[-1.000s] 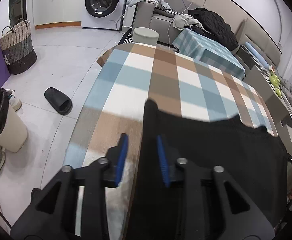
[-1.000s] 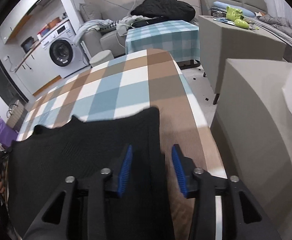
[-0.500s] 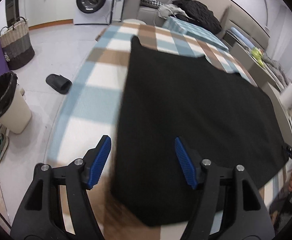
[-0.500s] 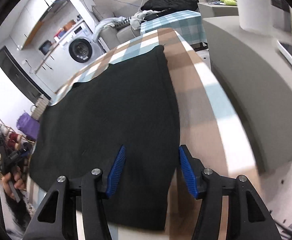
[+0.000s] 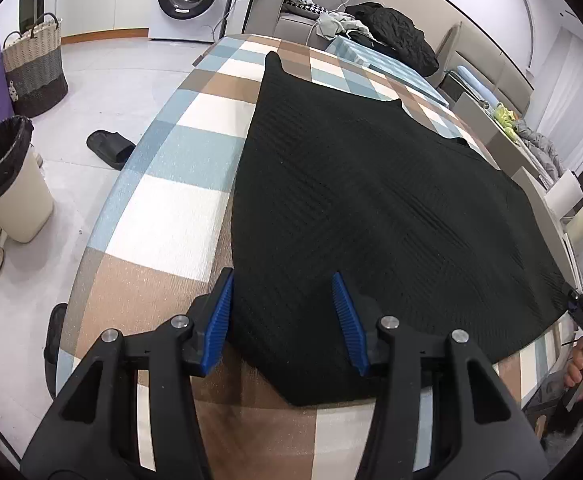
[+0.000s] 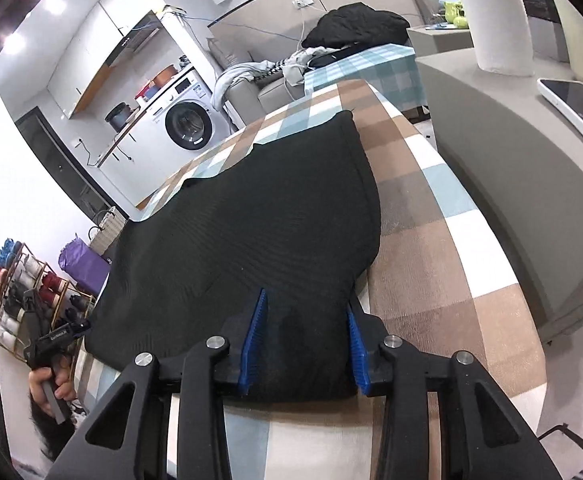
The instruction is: Fold small clothes
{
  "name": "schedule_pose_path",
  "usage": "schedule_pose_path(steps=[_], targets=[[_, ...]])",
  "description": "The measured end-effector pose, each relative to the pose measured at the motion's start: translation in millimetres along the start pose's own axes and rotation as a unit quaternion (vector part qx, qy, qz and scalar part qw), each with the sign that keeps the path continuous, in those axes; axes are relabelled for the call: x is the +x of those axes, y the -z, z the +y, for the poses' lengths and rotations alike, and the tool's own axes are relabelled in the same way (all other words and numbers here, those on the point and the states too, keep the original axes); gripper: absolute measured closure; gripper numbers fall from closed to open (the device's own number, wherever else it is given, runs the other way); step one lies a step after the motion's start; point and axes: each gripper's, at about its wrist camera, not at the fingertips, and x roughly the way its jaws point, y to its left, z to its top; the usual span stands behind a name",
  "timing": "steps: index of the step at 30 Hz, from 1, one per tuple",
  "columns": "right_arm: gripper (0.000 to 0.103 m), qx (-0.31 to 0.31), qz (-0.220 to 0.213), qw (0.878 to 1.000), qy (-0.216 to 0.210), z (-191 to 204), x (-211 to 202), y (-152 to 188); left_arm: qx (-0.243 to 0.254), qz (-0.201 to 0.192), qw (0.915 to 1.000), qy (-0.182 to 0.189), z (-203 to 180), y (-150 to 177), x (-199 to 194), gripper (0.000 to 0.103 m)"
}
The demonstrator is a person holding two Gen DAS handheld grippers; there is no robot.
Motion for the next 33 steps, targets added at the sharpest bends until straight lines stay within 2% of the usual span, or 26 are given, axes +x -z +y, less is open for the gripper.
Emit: schedule_pose_path(steps=[2,3,5,6,7,8,9,12,16,22,26,27,29,32,33], targets=[[0.065,0.001,-0.003,1.000,-0.007,-1.0,0.9,0.8,-0.005,-0.003,1.0000,0.005,2.1,-0.7,-0.8,0.058],[0.065,0.003,-0.003,1.000,-0.009,-1.4,3.0,-1.9,-0.008,-0.006,0.9999,0.006,2.8,-2.0,-0.3,0.063],[0.065,0.011,-0.009,1.000,-0.016,-2.6,4.2,-3.3,-0.013,-0.015,0.9998,0.010,4.3,-2.8,-0.4,0.090],[0.067,0.014,-0.013,1.000,-0.019,-2.7,4.6,-3.7,-0.014,-0.020,0.9996,0.011,4.7,-3.3,-1.3,0.098],[0.071,0.015,-0.016,1.000,-0.019,-2.5,5.8,-4.3,-0.016,-0.027,0.9994,0.013,5.2,-3.1,-3.6,0.098],[0.083,0.012,-0.018,1.000,-0.014,-1.7,7.3,-4.8,-0.017,-0.033,0.9992,0.015,5.3,-3.8,-5.8,0.100],[0.091,0.009,-0.019,1.000,-0.006,-0.7,8.2,-5.0,-0.019,-0.039,0.9989,0.016,5.6,-3.9,-8.9,0.100],[0.096,-0.007,-0.029,0.999,-0.011,3.3,1.5,-4.1,-0.018,-0.058,0.9980,0.021,5.6,-3.8,-23.0,0.100],[0.096,-0.020,-0.029,0.999,-0.006,2.4,-11.3,-1.3,-0.014,-0.065,0.9975,0.024,7.8,2.1,-36.0,0.100],[0.094,-0.018,0.007,1.000,-0.009,-5.4,-1.9,2.5,-0.027,-0.047,0.9983,0.021,15.0,2.2,-24.6,0.100],[0.081,0.025,-0.001,0.999,-0.036,-15.9,0.9,-3.4,-0.028,-0.044,0.9984,0.022,17.2,0.8,-19.8,0.100],[0.081,0.043,-0.002,0.998,-0.040,-20.6,4.3,-4.8,-0.028,-0.043,0.9985,0.021,16.9,0.7,-18.5,0.100],[0.081,0.059,-0.003,0.998,-0.035,-25.2,10.4,-5.8,-0.026,-0.043,0.9986,0.019,16.5,0.6,-17.1,0.100],[0.094,0.050,-0.018,0.998,-0.036,-22.2,9.4,-4.7,-0.027,-0.043,0.9985,0.019,16.6,0.1,-15.7,0.100],[0.095,0.035,-0.023,0.998,-0.040,-17.5,4.4,-3.9,-0.027,-0.043,0.9985,0.019,16.3,0.4,-16.1,0.100]])
